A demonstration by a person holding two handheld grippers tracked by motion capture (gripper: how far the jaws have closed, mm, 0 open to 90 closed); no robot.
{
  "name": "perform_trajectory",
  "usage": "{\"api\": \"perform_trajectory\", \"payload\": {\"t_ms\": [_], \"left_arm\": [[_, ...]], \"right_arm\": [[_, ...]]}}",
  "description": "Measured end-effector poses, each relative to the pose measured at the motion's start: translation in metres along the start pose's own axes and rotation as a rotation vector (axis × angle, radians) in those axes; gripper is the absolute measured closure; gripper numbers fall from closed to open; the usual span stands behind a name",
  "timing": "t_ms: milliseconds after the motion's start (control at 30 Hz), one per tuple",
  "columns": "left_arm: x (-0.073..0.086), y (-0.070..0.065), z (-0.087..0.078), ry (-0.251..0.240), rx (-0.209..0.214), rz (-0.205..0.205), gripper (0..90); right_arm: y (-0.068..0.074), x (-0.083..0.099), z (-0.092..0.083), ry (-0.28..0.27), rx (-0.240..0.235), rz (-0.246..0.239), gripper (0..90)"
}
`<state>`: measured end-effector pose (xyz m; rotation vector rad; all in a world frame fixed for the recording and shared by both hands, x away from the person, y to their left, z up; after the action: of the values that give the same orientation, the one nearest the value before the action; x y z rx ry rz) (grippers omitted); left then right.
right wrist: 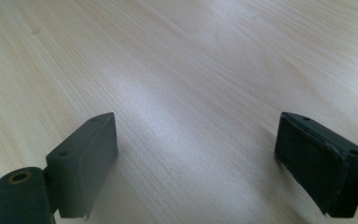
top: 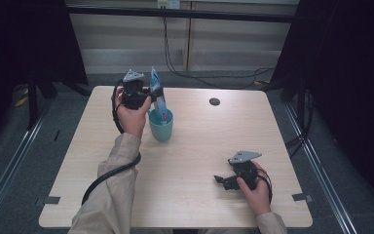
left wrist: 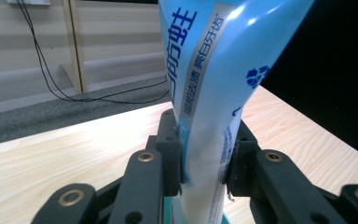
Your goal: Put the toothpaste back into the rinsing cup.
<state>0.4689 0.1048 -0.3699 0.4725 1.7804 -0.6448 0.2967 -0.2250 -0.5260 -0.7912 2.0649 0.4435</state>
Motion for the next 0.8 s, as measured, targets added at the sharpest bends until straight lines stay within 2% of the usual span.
{"api": "perform_trajectory", "payload": {"t_ms": [367, 800], "left_arm": [[0.014, 0.006, 0.005, 0.018, -0.012, -0.011, 72.1], [0.027, 0.007, 0.009, 0.027, -0.029, -0.029, 72.0]], "right_arm": [[0.0, 0.0, 0.0, 0.0, 0.001, 0.002, 12.7], [0.0, 0.0, 0.0, 0.001, 0.0, 0.001, 12.7]]}}
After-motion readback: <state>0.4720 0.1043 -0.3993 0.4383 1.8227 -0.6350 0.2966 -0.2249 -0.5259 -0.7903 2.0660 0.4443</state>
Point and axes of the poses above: each handheld gripper's, and its own axes: z roughly forward along the jaws, x roughly out of its underside, y roughly to its left, the point moved 2 cm from there along z, roughly forward along the jaws, and after that the axes turned 9 degrees about -y, right-handed, at the moved point
